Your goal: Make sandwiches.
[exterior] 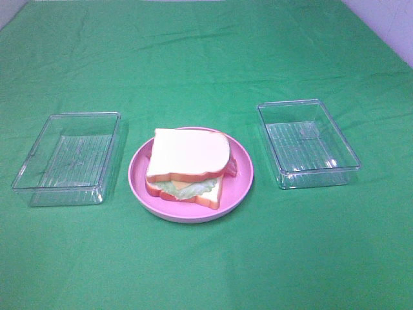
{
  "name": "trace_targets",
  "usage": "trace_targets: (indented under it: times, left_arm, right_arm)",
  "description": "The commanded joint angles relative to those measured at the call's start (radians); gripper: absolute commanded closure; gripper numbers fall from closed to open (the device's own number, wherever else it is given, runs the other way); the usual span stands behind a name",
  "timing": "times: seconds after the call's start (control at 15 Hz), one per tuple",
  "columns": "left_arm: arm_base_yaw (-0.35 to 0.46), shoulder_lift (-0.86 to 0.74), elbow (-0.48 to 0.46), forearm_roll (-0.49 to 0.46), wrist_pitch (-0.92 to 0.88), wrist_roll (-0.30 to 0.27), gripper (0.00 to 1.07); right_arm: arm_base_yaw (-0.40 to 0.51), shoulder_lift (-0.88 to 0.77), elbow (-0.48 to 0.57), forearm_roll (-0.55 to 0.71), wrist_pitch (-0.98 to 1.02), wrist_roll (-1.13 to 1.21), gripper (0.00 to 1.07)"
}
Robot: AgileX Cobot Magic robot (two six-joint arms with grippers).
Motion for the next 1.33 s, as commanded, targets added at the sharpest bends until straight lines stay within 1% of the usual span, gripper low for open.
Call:
trace_targets:
  times: [0.07, 0.33, 1.33]
  left_arm:
    - [0.046, -0.008, 0.003, -0.004, -0.009, 0.003, 0.24]
    - [0.046, -0.024, 0.003, -0.004, -0.009, 0.003, 0.24]
    - [0.046, -0.013, 0.003, -0.004, -0.009, 0.003, 0.24]
  right_arm:
    - [-0.072, -0.010, 0.002, 0.001, -0.011, -0.004, 0.30]
    - [-0.070, -0.119, 0.002, 0.004, -0.011, -0.001, 0.30]
    - [-0.070, -0.118, 0.002, 0.011, -0.012, -0.001, 0.30]
